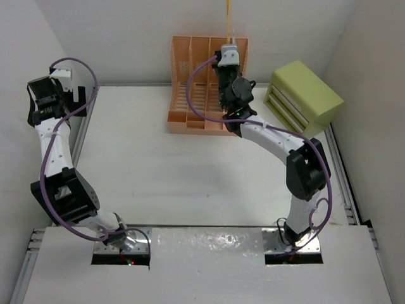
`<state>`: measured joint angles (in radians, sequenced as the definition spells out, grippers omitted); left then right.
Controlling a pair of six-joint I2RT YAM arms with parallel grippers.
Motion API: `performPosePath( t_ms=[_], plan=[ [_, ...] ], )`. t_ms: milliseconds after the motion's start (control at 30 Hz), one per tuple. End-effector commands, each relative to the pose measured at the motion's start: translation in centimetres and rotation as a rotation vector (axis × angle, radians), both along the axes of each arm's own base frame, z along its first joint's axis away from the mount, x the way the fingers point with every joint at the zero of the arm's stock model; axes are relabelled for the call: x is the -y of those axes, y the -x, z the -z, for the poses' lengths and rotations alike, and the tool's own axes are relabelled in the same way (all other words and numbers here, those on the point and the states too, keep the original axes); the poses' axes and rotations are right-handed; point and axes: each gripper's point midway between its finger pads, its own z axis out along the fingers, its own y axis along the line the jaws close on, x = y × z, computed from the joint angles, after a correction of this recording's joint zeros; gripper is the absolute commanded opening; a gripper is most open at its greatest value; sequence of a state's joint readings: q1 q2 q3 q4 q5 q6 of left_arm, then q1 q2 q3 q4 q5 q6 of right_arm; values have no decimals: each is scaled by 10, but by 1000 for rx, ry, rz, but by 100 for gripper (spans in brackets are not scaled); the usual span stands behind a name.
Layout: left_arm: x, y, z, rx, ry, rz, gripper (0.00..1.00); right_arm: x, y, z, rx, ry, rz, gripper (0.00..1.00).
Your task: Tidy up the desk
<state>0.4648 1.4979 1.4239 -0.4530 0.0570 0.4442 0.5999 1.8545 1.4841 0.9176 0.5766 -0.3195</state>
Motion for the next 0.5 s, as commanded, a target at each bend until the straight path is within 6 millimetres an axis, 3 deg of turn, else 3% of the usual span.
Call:
performPosePath(
  t_ms=[0, 100, 167, 200, 233, 467],
  plan=[
    [-2, 1, -25, 61, -44, 9, 100, 19, 9, -32, 103, -68, 55, 0],
    [-2, 3, -28, 68, -58, 3, 100, 14, -1, -26, 80, -66, 48, 0],
    [-3, 3, -28, 70, -57, 2, 100, 5, -12, -11, 49, -63, 29, 0],
    [-2, 2, -30, 74, -59, 3, 100, 3, -15, -17, 55, -68, 23, 0],
    [-2, 3, -29, 73, -58, 3, 100, -1, -21, -7, 30, -61, 15, 0],
    [-6, 5, -16, 45, -75, -1, 100, -10, -39, -2, -4, -167, -59, 0]
  ],
)
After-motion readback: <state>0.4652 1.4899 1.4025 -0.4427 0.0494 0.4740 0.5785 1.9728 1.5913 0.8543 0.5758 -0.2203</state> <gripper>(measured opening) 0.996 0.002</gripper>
